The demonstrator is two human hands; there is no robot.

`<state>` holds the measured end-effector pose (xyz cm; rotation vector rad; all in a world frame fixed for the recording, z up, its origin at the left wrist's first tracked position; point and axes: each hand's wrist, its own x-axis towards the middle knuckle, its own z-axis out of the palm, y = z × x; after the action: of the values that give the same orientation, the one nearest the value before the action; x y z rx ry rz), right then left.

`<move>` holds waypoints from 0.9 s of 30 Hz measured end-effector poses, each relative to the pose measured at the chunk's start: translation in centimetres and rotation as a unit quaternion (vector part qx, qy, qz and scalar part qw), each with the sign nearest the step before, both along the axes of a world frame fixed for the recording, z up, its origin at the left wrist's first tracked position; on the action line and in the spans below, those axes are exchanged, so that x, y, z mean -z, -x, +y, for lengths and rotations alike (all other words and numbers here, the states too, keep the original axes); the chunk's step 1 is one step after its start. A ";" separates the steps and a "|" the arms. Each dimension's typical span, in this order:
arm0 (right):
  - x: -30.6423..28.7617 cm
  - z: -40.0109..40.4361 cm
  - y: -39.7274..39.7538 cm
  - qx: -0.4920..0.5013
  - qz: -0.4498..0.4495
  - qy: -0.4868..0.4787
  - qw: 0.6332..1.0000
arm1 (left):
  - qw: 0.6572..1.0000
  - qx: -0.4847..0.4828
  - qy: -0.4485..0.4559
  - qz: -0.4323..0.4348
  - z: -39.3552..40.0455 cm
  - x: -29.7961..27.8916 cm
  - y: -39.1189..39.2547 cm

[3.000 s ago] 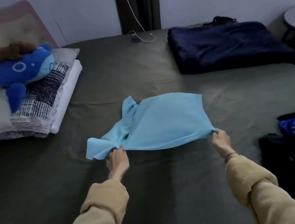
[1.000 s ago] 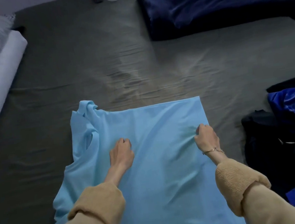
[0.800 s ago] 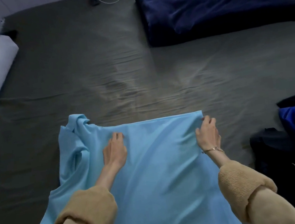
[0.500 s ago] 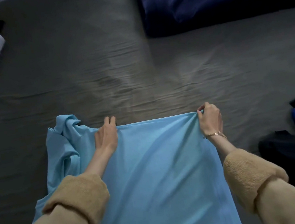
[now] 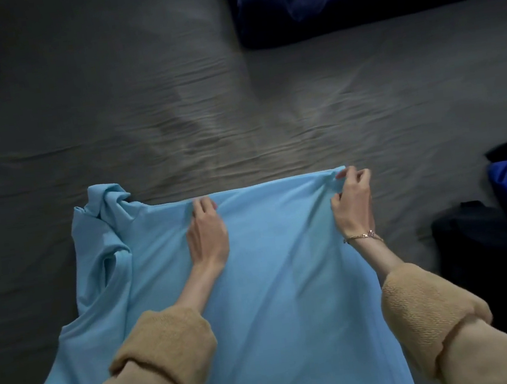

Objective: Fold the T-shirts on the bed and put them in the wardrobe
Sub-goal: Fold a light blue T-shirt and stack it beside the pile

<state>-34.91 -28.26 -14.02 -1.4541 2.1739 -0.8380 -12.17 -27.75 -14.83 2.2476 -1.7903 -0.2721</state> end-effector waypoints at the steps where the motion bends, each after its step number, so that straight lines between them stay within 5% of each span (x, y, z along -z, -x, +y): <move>1: 0.1 1.0 0.0 0.002 0.014 -0.018 1.000 | 1.000 0.014 0.002 0.019 0.8 -0.1 0.8; 6: 0.3 7.0 0.4 -0.001 0.046 -0.110 0.993 | 0.987 0.124 -0.023 0.102 8.2 -0.8 4.5; 11: -0.4 11.2 2.3 -0.031 0.011 -0.182 0.983 | 0.920 0.351 -0.114 0.133 17.9 -0.5 7.0; 19: -1.5 18.9 5.7 -0.054 -0.077 -0.311 0.946 | 0.881 0.426 -0.172 0.109 24.7 -0.9 10.1; 27: -1.0 23.8 6.1 -0.124 -0.023 -0.319 0.940 | 0.830 0.516 -0.212 0.021 29.0 -1.5 10.8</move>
<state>-41.03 -4.43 -13.02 -1.2983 1.9081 -0.0539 -22.95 1.26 -13.34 1.1647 -2.9634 -0.9706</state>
